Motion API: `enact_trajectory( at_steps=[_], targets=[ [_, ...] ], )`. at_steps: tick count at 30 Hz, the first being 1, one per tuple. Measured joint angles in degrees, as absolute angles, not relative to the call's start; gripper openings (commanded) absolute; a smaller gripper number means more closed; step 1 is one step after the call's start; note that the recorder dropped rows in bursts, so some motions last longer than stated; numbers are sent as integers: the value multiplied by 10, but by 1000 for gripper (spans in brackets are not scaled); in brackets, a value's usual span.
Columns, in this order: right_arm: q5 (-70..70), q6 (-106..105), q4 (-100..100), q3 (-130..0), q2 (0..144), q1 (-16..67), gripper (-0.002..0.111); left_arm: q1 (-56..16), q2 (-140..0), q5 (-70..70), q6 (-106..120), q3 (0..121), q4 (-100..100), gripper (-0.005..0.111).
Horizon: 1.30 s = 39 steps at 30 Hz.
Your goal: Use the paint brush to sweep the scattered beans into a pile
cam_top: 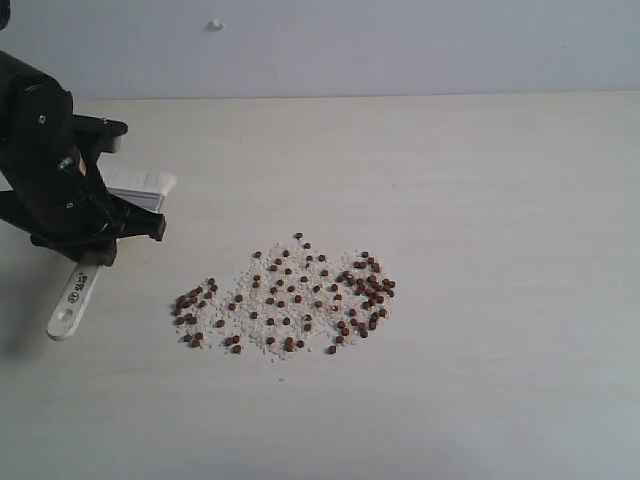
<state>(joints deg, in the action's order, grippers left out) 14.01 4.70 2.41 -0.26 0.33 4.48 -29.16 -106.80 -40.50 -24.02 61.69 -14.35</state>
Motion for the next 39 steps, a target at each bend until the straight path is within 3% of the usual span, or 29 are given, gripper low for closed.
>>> enact_trajectory(
  at_steps=[16,26,31,39],
  targets=[
    [75,45,70,-3,3,45,0,-292,-1067,-412,-68,617,-85,0],
    [-221,79,73,-3,3,45,0,-292,-1067,-484,112,665,111,0],
    [-286,180,84,-3,3,45,0,-292,-1067,-553,157,706,173,0],
    [-281,286,315,-104,155,45,0,-292,-1067,-650,174,759,192,0]
  ],
)
